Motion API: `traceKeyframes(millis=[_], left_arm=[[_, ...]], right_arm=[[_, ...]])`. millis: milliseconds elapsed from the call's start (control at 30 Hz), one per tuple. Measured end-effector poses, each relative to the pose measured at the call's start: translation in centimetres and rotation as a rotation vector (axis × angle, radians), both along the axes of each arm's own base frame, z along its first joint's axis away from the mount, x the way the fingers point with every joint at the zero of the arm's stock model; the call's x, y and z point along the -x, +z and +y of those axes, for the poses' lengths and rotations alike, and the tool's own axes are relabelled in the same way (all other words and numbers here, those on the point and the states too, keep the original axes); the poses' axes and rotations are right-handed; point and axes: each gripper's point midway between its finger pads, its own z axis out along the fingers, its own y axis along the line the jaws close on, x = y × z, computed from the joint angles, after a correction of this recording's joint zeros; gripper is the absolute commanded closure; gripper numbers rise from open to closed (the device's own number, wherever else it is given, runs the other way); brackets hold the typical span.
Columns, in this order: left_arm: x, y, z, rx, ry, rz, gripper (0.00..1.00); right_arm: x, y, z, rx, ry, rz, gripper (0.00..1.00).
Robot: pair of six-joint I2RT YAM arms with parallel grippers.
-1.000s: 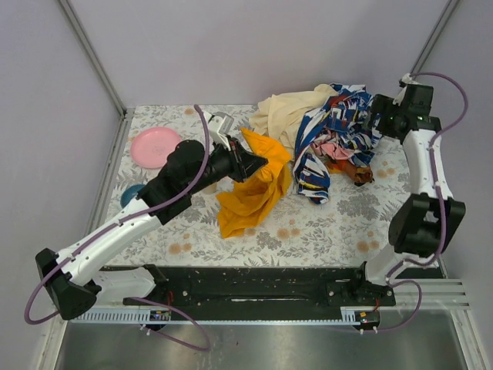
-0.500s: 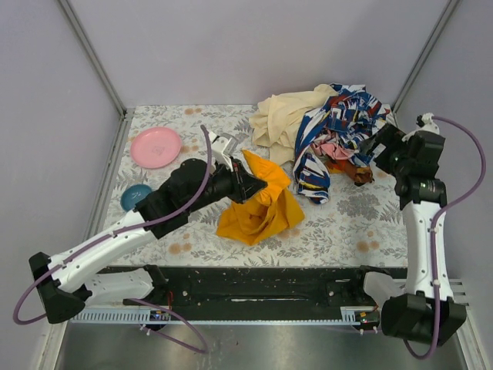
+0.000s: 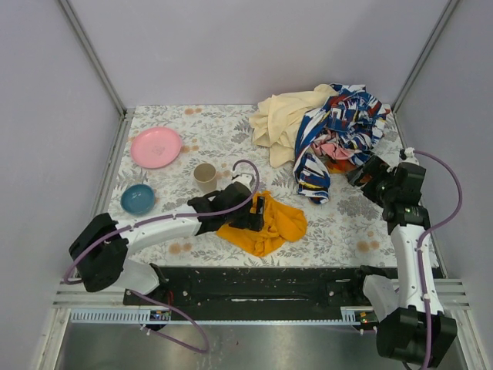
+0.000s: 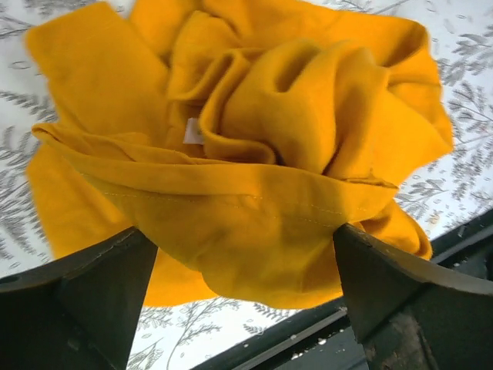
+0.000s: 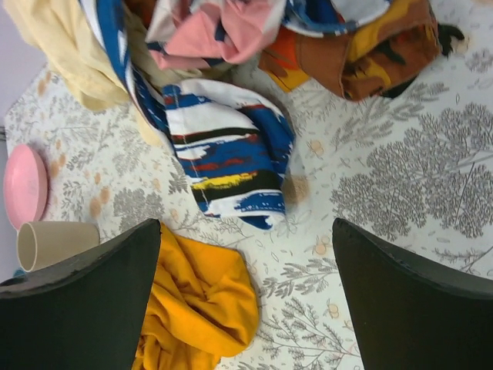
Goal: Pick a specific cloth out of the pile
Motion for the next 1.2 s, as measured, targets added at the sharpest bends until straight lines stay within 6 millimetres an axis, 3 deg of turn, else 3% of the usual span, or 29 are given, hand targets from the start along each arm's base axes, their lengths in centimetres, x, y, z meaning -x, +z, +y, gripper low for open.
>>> traceKeyframes(millis=[100, 300, 400, 533, 700, 833, 1000, 1200], left_arm=[[-0.3, 0.2, 1.4, -0.056, 0.040, -0.014, 0.01], [-1.2, 6.2, 4.2, -0.005, 0.140, -0.169, 0.01], [-1.1, 9.2, 6.7, 0.021, 0.216, -0.240, 0.01], [-1.3, 10.8, 10.7, 0.022, 0.355, -0.278, 0.01], [-2.3, 9.1, 17.9, 0.007, 0.620, -0.265, 0.01], [-1.6, 7.2, 21.6, 0.011, 0.763, -0.247, 0.01], [-1.4, 6.4, 23.9, 0.013, 0.892, -0.226, 0.01], [-1.4, 6.6, 24.6, 0.044, 0.945, -0.241, 0.01]], right_arm=[[0.4, -1.7, -0.1, -0.011, -0.012, 0.048, 0.00], [0.8, -2.0, -1.0, 0.018, -0.066, 0.047, 0.01], [1.3, -2.5, -1.5, 0.035, -0.096, 0.048, 0.01], [1.4, -2.8, -2.0, 0.053, -0.119, 0.046, 0.01], [1.9, -2.3, -2.4, 0.082, -0.142, 0.016, 0.01], [2.2, -1.8, -2.7, 0.098, -0.156, -0.011, 0.01], [2.3, -2.0, -3.0, 0.107, -0.174, -0.014, 0.01], [2.3, -2.4, -3.3, 0.113, -0.190, -0.010, 0.01]])
